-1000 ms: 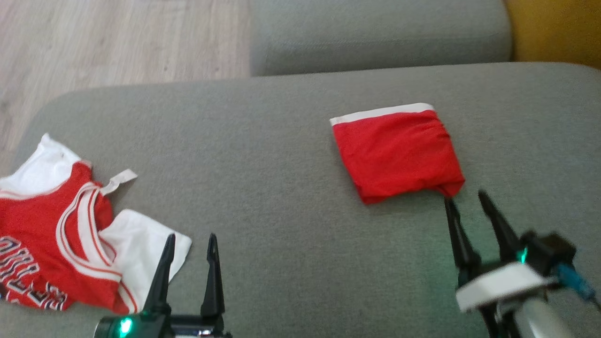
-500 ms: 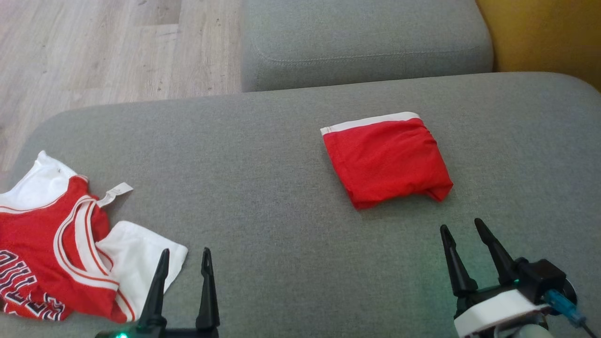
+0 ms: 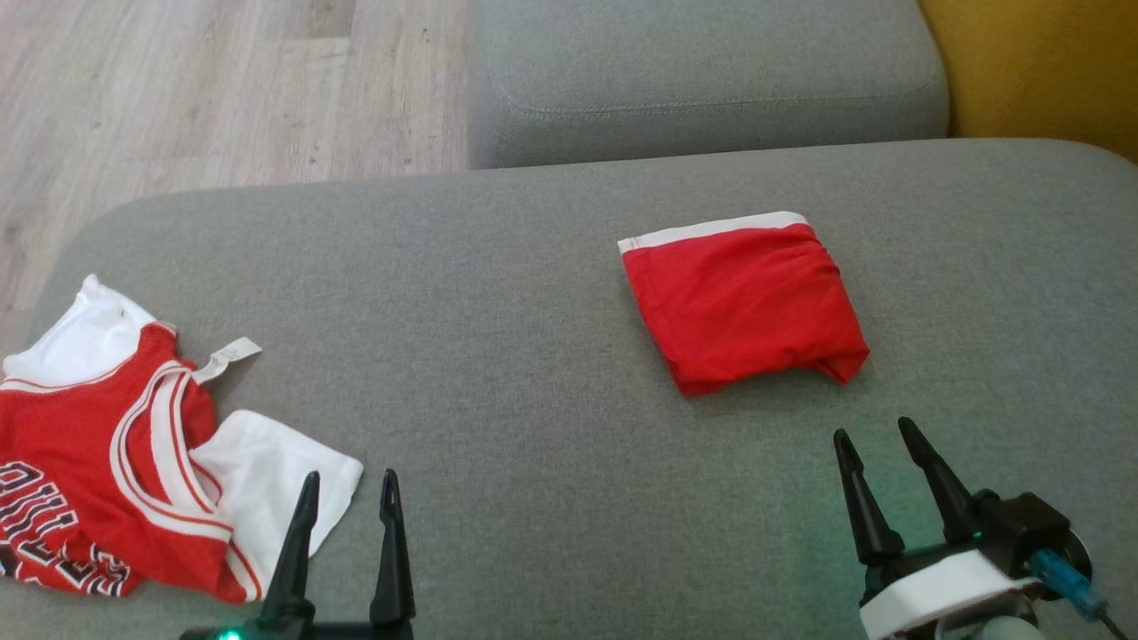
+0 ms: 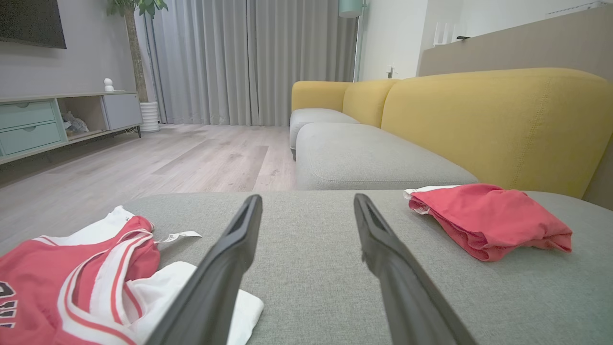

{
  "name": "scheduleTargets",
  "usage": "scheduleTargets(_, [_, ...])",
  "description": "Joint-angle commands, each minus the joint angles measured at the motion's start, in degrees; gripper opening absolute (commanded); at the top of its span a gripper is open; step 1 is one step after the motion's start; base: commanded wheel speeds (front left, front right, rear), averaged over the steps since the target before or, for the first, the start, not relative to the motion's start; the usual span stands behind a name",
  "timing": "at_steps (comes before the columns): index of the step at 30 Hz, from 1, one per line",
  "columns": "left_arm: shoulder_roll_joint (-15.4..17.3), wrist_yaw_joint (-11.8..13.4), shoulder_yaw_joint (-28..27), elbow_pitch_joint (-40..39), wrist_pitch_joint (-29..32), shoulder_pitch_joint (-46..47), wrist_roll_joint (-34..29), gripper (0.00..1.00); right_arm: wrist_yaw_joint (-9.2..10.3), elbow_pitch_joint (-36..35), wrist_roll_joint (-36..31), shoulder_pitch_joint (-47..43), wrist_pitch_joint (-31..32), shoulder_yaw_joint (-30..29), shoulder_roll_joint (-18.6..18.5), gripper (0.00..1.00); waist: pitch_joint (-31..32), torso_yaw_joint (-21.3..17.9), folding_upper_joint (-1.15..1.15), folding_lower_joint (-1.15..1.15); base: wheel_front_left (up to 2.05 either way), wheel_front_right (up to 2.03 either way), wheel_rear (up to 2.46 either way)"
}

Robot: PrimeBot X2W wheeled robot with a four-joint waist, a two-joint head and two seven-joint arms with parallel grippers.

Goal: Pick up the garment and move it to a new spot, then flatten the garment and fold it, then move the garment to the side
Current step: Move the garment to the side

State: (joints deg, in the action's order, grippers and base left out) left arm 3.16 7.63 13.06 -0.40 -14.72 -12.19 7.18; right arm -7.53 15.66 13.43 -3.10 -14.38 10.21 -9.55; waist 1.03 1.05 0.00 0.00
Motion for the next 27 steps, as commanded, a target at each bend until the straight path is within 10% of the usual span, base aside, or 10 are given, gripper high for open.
scheduleTargets(1, [-0.28,0.34,-1.77,-1.85,-0.28,1.59,0.59,1.00,0.04,-1.17,-0.52,1.12,-0.62,0.90,-0.72,1.00,-0.25,0.10,0.00,0.00,0.00,0.00,0.00])
scheduleTargets(15, [-0.28,0.47,1.19,-2.97,-0.28,7.27,0.74,1.00,0.04,9.09,5.08,16.57,0.31,-3.03,-3.72,1.00,-11.35,2.50,0.00,0.00,0.00,0.00,0.00])
scheduleTargets(26, [-0.28,0.74,4.64,-2.09,-0.28,13.50,2.65,1.00,0.04,22.23,19.14,32.46,14.26,3.45,-12.04,1.00,-16.93,6.43,0.00,0.00,0.00,0.00,0.00])
scheduleTargets(27, [-0.28,0.78,4.76,-2.13,-0.28,13.75,2.79,1.00,0.04,22.87,21.10,32.44,15.70,4.37,-12.45,0.89,-17.13,6.63,0.00,0.00,0.00,0.00,0.00])
